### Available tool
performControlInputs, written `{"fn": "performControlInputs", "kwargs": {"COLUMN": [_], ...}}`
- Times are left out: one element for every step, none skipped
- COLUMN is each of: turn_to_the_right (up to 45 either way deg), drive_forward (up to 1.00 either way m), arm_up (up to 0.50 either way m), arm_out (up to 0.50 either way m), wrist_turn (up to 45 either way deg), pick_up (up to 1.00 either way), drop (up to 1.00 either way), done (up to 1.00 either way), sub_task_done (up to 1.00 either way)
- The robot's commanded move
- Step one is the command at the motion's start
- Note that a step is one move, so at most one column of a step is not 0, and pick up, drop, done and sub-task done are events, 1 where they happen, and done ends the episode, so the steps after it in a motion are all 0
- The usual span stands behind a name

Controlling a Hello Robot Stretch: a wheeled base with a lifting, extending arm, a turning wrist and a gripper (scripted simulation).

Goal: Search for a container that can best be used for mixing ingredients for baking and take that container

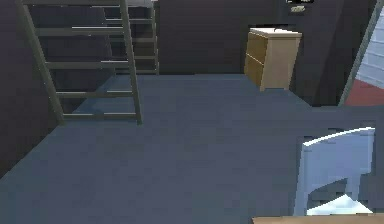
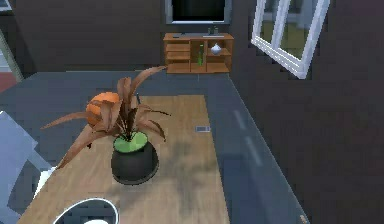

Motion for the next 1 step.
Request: {"fn": "performControlInputs", "kwargs": {"turn_to_the_right": [0.0], "drive_forward": [0.15], "arm_up": [0.00], "arm_out": [0.00], "wrist_turn": [0.0], "pick_up": [0.00], "drop": [0.00], "done": [0.00], "sub_task_done": [0.00]}}
